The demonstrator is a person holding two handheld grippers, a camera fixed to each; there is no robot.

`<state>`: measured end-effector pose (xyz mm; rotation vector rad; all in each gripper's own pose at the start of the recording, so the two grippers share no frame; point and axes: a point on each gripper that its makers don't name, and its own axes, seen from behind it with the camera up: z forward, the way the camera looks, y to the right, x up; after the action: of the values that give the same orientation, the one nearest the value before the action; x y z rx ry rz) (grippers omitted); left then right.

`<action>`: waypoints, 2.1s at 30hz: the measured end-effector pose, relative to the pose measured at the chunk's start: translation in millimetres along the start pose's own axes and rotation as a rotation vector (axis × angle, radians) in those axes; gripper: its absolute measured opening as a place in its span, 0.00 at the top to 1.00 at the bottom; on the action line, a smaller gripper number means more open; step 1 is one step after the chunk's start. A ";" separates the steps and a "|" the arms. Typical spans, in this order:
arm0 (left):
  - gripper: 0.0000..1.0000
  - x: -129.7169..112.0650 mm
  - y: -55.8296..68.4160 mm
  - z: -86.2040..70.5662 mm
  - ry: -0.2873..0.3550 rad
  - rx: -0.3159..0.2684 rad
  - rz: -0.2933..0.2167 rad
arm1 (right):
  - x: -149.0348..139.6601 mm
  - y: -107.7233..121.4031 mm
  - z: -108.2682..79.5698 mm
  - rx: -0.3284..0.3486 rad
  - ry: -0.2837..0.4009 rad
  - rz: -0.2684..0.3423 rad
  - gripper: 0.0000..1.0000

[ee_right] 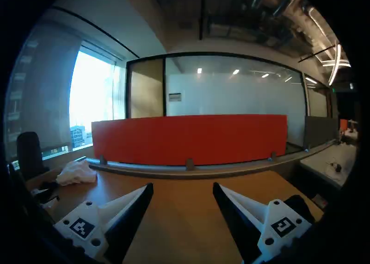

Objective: Fold towel

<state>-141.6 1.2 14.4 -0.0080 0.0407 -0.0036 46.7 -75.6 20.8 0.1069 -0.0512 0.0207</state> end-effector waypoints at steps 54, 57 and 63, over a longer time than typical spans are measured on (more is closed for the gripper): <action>0.08 -5.1 0.6 1.4 0.002 0.000 0.000 | -27.0 65.0 -6.6 -0.098 0.107 -0.070 0.00; 0.07 -5.2 1.1 1.5 0.002 0.000 0.000 | -40.8 67.3 -6.5 -0.098 0.104 -0.067 0.00; 0.08 -5.7 0.8 1.3 0.002 0.000 0.000 | -73.1 74.1 -6.4 -0.104 0.085 -0.040 0.00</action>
<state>-147.3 1.9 15.9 -0.0075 0.0424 -0.0035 -27.7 -2.6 18.5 0.0033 0.0347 -0.0177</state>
